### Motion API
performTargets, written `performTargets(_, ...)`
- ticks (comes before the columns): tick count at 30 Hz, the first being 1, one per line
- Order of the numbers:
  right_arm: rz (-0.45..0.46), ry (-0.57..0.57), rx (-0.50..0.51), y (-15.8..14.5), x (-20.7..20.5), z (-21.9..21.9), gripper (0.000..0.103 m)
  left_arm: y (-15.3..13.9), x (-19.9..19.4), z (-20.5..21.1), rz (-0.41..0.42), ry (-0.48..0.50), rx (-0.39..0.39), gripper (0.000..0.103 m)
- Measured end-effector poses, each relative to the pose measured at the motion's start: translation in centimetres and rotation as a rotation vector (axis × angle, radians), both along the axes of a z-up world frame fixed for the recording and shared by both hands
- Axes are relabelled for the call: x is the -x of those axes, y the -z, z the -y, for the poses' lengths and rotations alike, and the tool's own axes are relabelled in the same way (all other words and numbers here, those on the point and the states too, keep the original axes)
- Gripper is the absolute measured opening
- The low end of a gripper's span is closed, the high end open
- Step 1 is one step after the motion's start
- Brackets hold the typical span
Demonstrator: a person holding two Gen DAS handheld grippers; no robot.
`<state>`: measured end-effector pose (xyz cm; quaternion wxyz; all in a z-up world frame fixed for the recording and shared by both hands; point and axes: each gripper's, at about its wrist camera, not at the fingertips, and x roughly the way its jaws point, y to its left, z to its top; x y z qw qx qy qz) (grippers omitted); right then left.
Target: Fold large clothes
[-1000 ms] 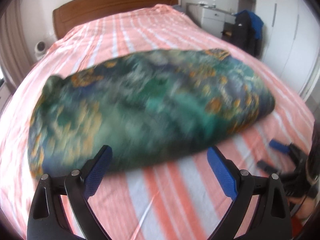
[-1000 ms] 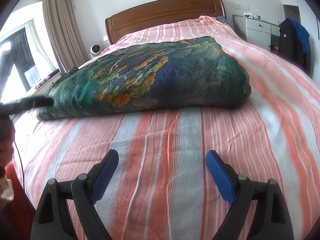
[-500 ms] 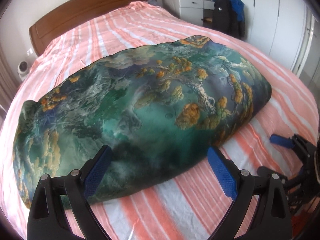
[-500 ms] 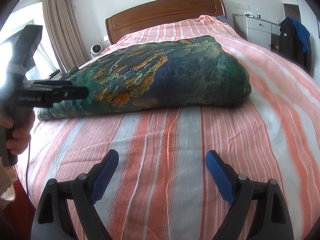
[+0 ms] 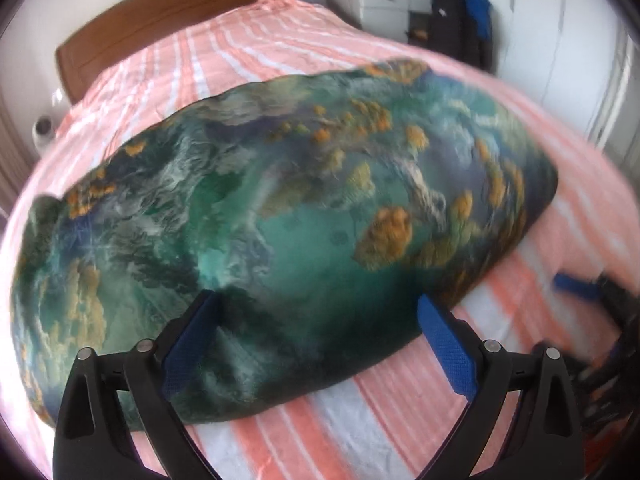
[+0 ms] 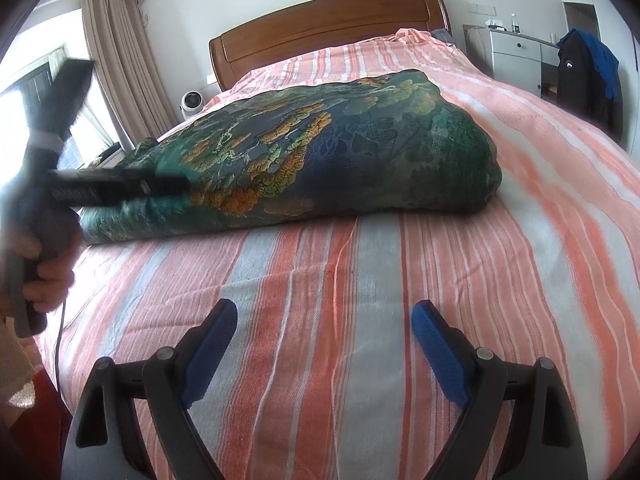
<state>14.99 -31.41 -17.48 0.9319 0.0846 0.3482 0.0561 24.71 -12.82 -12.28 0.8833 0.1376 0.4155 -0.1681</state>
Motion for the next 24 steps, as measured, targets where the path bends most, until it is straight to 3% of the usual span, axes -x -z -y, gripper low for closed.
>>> performTargets(2, 0.0, 0.003, -0.005, 0.0, 0.1, 0.0, 0.088, -0.5, 0.6, 0.0, 0.012, 0.022, -0.008, 0.099)
performTargets(6, -0.007, 0.017, -0.068, -0.4, 0.3, 0.9, 0.088, -2.7, 1.2, -1.5, 0.004, 0.016, 0.06, 0.099)
performTargets(12, 0.043, 0.212, -0.443, -1.5, -0.3, 7.8, 0.089, -6.3, 0.4, -3.6, 0.031, -0.021, 0.158, 0.099)
performTargets(16, 0.04, 0.343, -0.666, -0.5, -1.8, 11.2, 0.089, -7.0, -0.6, -3.9, 0.03, -0.033, 0.168, 0.099)
performTargets(20, 0.026, 0.399, -0.836, 0.7, -5.4, 11.7, 0.09, -7.2, -0.3, -3.3, 0.029, -0.028, 0.141, 0.098)
performTargets(22, -0.018, 0.461, -0.843, 1.3, -7.1, 11.3, 0.088, -7.5, -0.1, -3.2, 0.028, -0.018, 0.132, 0.098)
performTargets(23, -0.018, 0.478, -0.792, 0.9, -7.7, 10.9, 0.084, -7.9, 0.0, -3.2, 0.031, -0.01, 0.129, 0.098)
performTargets(24, -0.01, 0.481, -0.735, 0.4, -8.0, 10.4, 0.073, -8.3, 0.0, -3.1, 0.034, -0.002, 0.129, 0.098)
